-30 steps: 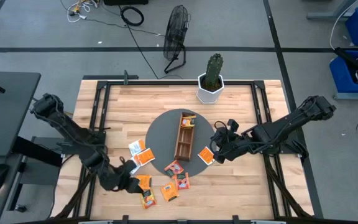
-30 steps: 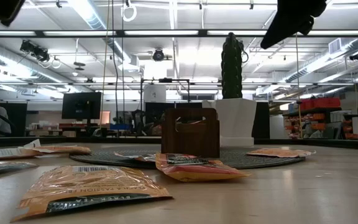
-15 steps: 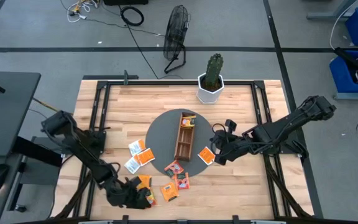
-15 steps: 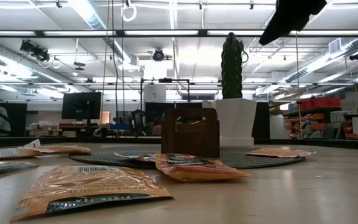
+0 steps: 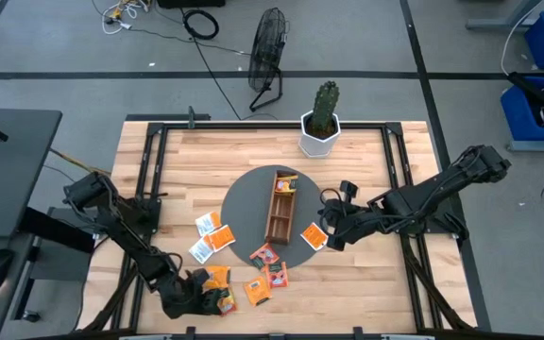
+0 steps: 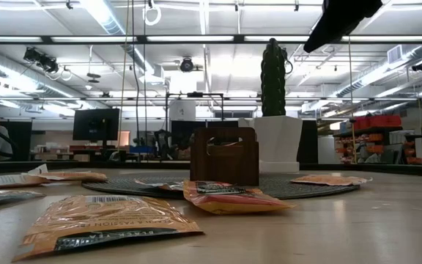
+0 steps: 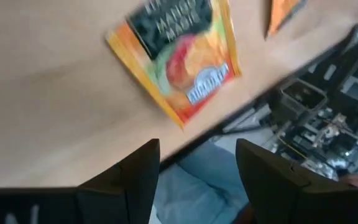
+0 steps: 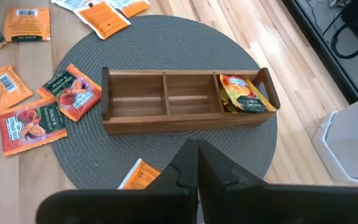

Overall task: Pick & Place Tea
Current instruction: Put the orange tea bag into the top section of the wooden organizer

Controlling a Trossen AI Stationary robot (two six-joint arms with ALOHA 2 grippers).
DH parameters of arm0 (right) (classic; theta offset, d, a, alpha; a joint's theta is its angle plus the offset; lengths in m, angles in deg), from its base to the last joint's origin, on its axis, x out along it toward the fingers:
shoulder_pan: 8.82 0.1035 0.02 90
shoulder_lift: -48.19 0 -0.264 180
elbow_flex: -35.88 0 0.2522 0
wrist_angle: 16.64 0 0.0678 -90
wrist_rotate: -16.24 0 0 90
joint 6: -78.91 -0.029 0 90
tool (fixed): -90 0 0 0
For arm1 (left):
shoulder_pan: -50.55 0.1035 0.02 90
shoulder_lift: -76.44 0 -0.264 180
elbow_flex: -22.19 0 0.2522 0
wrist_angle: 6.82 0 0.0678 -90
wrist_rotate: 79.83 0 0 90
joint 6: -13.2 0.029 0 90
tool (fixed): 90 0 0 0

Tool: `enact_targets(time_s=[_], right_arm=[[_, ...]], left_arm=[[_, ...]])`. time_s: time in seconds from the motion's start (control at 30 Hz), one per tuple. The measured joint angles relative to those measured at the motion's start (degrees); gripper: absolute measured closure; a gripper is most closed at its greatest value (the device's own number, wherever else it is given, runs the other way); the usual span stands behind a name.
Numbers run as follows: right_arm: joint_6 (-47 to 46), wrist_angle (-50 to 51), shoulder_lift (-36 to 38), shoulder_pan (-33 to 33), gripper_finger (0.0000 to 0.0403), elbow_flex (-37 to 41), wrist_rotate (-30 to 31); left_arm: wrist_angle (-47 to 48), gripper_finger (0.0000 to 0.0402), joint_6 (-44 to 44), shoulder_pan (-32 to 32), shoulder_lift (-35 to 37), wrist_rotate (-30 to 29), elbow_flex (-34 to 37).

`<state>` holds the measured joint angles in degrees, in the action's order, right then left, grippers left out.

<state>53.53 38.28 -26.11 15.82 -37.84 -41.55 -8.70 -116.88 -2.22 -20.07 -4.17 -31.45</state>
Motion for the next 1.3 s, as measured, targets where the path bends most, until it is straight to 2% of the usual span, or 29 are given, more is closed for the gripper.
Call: enact_targets(time_s=[0.43,0.67,0.83,1.07,1.3], right_arm=[[0.4,0.0,0.0,-0.1,0.0401,0.0,-0.3],[0.2,0.0,0.0,-0.1,0.0401,0.0,-0.3],[-0.5,-0.4,0.0,-0.1,0.0401,0.0,-0.3],[-0.6,-1.0,0.0,-0.1,0.0401,0.0,-0.3],[-0.6,-1.4,0.0,-0.1,0.0401,0.0,-0.3]], left_arm=[[-10.1,0.0209,0.0,0.4,-6.8,-0.7,0.0],[-10.5,0.0235,-0.1,2.0,-7.5,-0.9,-0.2],[-9.7,0.0276,0.3,2.1,-7.5,-1.1,-0.2],[-7.0,0.0387,2.2,2.2,-7.5,-3.4,-0.2],[-7.0,0.0399,4.8,2.8,-7.4,-9.5,-0.1]])
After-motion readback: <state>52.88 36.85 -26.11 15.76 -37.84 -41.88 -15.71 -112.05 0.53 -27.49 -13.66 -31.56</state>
